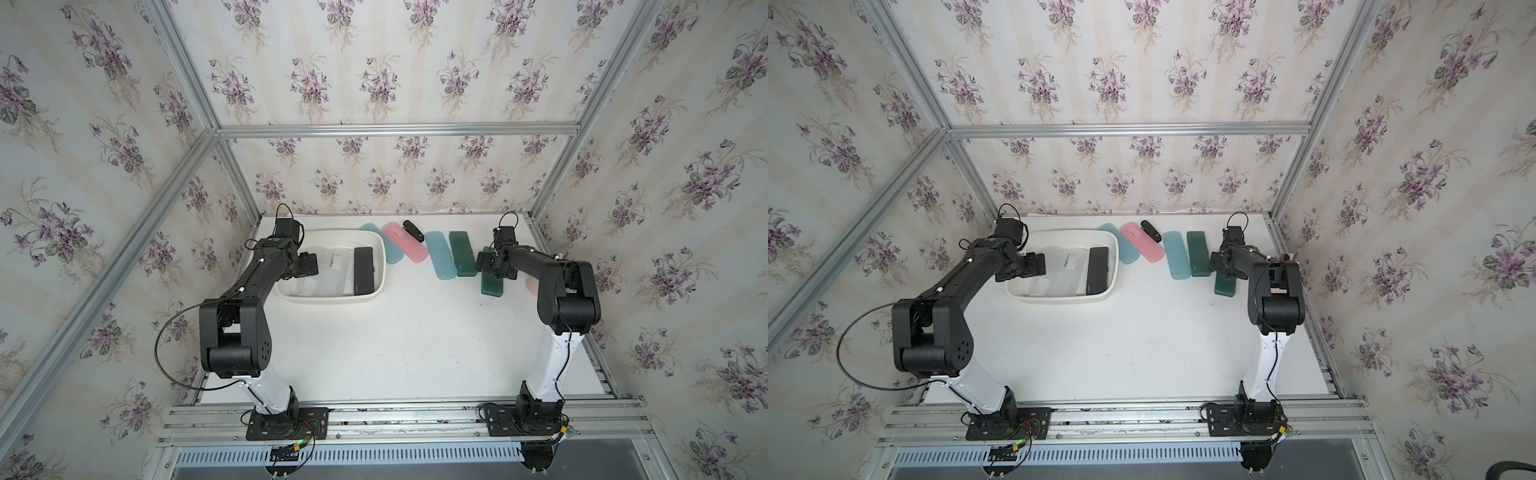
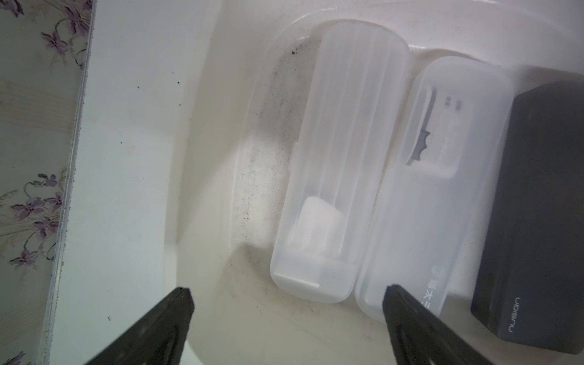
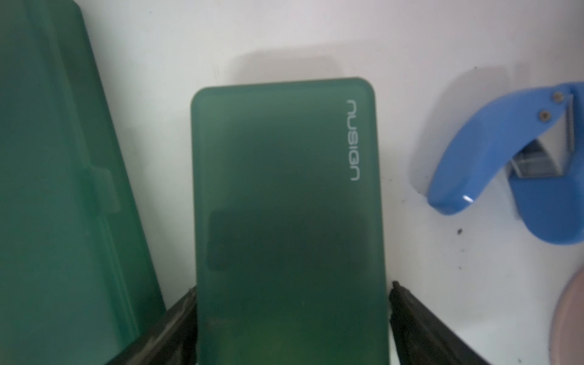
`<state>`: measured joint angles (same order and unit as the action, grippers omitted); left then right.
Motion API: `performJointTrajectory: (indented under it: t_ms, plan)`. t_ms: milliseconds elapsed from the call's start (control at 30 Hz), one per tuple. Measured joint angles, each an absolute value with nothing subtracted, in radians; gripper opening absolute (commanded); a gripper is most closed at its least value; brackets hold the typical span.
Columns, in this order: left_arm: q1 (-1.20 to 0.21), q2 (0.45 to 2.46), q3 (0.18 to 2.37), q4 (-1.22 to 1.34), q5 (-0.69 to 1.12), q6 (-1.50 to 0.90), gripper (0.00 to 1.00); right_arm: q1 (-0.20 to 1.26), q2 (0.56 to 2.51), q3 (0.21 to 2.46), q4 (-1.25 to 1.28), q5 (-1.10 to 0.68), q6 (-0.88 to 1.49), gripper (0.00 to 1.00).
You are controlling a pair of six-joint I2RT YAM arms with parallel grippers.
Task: Put the pencil case into the storage box
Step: Pick up the pencil case from the center of the board.
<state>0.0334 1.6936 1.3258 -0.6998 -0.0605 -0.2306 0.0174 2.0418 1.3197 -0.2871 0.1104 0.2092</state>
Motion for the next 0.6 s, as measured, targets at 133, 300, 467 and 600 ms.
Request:
performJointTrajectory:
  t_ms: [133, 300, 467, 600]
  plan:
    - [0.033, 1.689, 1.322, -0.699, -0.071, -0.231, 0.99, 0.013, 2.047, 1.319, -0.269, 0.104, 0.205, 0.81]
    - [0.034, 1.686, 1.317, -0.699, -0.091, -0.232, 0.99, 0.009, 2.036, 1.293, -0.236, 0.093, 0.200, 0.72]
    - [0.034, 1.684, 1.316, -0.699, -0.093, -0.235, 0.99, 0.006, 1.994, 1.244, -0.227, 0.064, 0.202, 0.68]
    - [0.034, 1.684, 1.311, -0.698, -0.093, -0.235, 0.99, 0.006, 1.938, 1.211, -0.270, 0.030, 0.210, 0.65]
